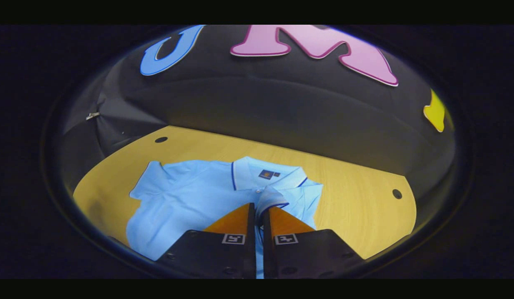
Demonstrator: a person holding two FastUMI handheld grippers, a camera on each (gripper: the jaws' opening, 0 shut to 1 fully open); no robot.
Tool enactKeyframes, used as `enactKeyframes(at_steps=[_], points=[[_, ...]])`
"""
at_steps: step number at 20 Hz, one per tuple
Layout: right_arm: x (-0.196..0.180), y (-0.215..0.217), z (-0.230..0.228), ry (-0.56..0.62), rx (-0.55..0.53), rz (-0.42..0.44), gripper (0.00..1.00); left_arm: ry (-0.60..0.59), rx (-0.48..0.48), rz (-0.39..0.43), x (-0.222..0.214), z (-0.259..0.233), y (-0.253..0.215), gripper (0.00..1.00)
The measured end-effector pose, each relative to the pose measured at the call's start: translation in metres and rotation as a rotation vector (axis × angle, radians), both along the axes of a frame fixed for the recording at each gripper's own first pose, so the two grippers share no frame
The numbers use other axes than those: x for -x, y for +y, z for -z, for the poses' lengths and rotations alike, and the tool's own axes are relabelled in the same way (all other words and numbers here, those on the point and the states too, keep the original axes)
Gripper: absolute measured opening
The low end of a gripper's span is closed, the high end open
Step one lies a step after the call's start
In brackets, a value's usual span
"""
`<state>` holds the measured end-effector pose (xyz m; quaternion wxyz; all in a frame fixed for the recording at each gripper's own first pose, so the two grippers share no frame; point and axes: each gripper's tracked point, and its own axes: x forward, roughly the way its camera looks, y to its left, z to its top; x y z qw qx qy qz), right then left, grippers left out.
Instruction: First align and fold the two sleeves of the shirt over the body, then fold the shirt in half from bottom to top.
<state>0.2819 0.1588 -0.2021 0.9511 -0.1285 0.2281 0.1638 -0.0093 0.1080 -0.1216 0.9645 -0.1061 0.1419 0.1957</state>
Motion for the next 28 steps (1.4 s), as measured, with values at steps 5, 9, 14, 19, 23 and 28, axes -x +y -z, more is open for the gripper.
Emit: enactKeyframes(at_steps=[5,9,14,19,23,28], points=[[0.027,0.028,0.028,0.072,-0.039,-0.041,0.39,0.0,-0.041,0.049,-0.027,-0.003,0.012,0.99],[0.043,0.02,0.016,0.048,-0.061,-0.035,0.84,-0.021,-0.058,0.104,-0.069,-0.01,0.017,0.99],[0.076,-0.031,-0.015,0.014,-0.086,0.061,0.96,-0.002,-0.071,0.271,-0.151,0.003,0.009,0.99],[0.13,-0.1,-0.031,0.014,-0.107,0.173,0.98,0.064,-0.07,0.308,-0.237,0.05,0.019,0.99],[0.161,-0.145,-0.008,0.085,-0.116,0.3,0.98,0.131,-0.024,0.304,-0.293,0.094,0.029,0.99],[0.176,-0.16,0.015,0.16,-0.167,0.378,0.99,0.196,-0.031,0.297,-0.339,0.125,0.041,0.99]])
